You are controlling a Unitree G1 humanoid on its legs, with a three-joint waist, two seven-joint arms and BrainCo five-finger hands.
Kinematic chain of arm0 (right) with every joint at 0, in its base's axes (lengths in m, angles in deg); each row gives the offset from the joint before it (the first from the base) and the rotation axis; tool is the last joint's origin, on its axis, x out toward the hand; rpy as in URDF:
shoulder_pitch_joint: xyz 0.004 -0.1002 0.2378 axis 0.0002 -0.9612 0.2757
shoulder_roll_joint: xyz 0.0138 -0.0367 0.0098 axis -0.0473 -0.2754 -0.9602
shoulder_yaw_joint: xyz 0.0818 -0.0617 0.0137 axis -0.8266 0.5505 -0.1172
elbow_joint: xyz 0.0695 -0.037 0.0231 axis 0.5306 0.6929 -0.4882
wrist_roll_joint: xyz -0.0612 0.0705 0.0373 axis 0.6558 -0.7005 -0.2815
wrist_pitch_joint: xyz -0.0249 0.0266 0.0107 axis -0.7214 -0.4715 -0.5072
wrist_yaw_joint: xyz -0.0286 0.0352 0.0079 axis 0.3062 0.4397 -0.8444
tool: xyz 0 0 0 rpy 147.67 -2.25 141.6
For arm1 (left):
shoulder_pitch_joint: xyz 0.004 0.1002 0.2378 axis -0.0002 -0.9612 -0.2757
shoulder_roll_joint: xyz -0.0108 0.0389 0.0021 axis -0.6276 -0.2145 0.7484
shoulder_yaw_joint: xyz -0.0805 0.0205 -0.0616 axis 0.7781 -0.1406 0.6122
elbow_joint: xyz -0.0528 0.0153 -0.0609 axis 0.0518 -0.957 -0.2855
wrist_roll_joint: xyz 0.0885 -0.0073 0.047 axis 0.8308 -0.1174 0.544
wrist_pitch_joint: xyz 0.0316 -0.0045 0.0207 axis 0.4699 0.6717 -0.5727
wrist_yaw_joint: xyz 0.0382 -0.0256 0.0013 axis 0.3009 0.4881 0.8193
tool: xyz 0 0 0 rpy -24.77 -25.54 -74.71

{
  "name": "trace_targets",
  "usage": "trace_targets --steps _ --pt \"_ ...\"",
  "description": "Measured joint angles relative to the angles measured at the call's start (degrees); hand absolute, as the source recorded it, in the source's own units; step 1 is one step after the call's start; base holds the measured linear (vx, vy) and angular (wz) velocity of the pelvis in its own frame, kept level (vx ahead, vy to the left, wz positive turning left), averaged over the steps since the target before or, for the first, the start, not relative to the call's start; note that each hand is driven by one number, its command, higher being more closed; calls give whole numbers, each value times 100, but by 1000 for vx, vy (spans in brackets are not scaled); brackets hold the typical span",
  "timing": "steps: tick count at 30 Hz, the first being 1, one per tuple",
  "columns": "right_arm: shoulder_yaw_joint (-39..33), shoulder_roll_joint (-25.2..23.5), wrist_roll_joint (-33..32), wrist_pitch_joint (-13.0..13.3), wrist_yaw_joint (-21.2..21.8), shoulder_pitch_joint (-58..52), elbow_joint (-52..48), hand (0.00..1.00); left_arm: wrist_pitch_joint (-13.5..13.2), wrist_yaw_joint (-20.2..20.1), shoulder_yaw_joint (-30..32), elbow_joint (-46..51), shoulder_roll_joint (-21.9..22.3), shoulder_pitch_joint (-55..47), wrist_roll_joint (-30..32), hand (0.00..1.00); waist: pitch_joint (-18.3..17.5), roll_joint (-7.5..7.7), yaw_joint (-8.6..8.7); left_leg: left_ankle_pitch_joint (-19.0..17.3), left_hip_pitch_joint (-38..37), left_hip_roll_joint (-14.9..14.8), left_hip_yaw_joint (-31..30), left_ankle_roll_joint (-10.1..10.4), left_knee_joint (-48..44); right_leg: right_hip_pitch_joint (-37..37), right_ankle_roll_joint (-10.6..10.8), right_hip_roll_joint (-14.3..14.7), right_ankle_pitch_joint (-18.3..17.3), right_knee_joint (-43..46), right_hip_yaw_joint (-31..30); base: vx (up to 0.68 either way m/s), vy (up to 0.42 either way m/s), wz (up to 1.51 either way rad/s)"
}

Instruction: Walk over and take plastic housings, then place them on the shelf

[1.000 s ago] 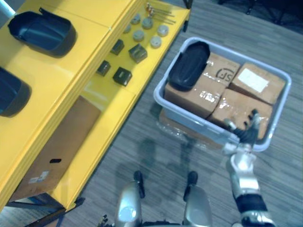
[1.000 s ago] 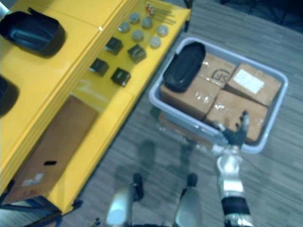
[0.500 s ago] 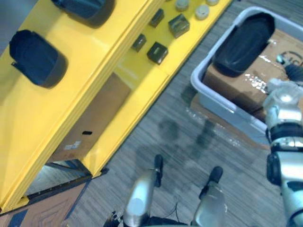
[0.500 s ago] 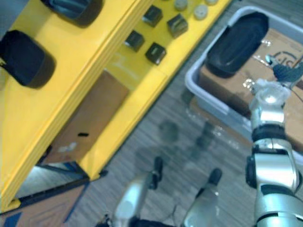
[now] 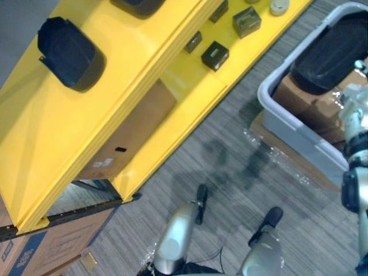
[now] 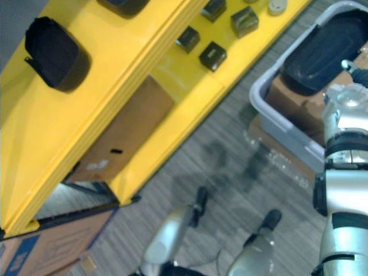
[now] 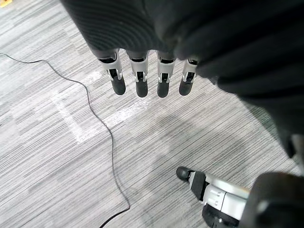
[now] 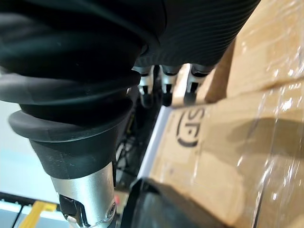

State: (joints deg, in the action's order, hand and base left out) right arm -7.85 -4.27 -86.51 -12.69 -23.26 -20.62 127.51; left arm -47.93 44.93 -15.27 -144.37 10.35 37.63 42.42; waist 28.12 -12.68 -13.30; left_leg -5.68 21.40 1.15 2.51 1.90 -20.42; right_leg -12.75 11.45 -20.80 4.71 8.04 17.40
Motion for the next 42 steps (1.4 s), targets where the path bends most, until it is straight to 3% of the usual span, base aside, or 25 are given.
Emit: trace_targets --steps 4,14,19,28,34,35,42 --pt "30 113 -2 -37 -57 117 9 0 29 -24 -179 -32 3 0 -170 0 -88 -125 -85 0 63 9 -33 0 -5 -1 11 -1 21 -65 72 3 -10 4" --pt "242 275 -131 -501 -617 246 227 0 50 -237 -434 -162 12 0 -207 0 -184 -259 -229 -1 86 34 -42 1 34 11 24 -21 47 -179 117 0 -2 0" --pt "248 410 -227 -744 -957 287 290 0 20 -275 -580 -252 32 1 -215 0 -321 -444 -363 -2 178 46 -64 2 48 -30 49 -16 92 -275 158 2 -7 2" --pt "468 582 -345 -954 -909 349 444 0 -56 -438 -635 -268 29 0 -388 0 -344 -476 -515 -5 278 96 -241 6 47 -113 51 -25 109 -326 163 1 -2 0" --pt "606 773 -336 -1026 -681 348 447 0 -117 -567 -699 -368 29 0 -390 0 -421 -577 -571 -10 397 115 -341 12 37 -135 48 -30 129 -381 273 -9 -12 8" --pt "632 845 -336 -1038 -594 347 447 100 -129 -582 -724 -369 29 1 -394 0 -425 -581 -607 -11 399 115 -341 13 38 -136 48 -29 129 -388 273 0 0 0" --pt "877 1258 -8 -1324 -14 347 446 100 -166 -651 -750 -412 24 1 -428 0 -448 -612 -639 -11 472 116 -342 14 38 -205 36 -28 139 -391 280 0 0 0"
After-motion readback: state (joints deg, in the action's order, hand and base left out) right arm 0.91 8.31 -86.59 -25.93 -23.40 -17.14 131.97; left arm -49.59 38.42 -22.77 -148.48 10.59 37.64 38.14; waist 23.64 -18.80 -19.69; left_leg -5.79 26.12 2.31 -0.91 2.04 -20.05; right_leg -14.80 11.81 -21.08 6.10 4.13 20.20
